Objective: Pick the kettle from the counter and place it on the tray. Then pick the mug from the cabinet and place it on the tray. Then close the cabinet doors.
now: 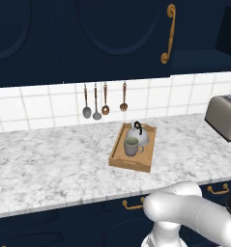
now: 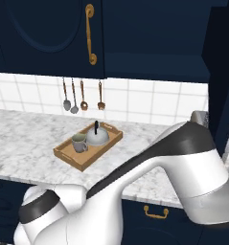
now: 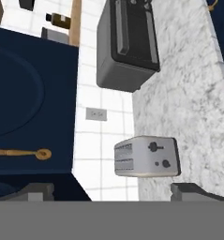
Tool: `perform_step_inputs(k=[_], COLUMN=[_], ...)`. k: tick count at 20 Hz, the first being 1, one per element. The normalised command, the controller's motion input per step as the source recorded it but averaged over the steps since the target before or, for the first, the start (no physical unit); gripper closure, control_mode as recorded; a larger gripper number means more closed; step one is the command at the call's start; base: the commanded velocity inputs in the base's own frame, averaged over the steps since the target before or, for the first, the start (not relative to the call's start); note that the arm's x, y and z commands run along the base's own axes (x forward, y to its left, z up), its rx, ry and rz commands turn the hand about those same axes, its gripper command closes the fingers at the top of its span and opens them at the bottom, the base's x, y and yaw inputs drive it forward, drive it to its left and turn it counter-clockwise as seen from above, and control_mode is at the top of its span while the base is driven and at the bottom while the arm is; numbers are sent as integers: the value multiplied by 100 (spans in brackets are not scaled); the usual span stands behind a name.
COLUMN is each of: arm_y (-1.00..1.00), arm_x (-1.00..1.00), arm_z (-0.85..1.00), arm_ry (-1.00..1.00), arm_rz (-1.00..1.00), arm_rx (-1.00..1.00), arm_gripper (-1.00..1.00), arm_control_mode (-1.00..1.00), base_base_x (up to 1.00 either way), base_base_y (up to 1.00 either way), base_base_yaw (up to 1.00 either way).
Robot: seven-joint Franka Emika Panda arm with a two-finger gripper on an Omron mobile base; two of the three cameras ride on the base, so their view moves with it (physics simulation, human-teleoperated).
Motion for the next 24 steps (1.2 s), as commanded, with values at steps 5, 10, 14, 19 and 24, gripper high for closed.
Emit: perform_step_inputs(k=[5,10,14,19,24], arm_y=[47,54,64,67,68], arm_x=[40,47,56,57,59], arm_z=[0,0,0,0,0], arm_ry=[1,0,0,0,4], arm_rz=[6,4,2,2,5], arm_rx=[-3,-1,-2,-2,-2], arm_gripper=[-100,-100,-100,-100,-100], arm_control_mode=[-100,-100,-100,-100,-100], base_base_x=[0,0,0,0,0], base_base_y=[0,0,0,0,0], base_base_yaw=[0,0,0,0,0])
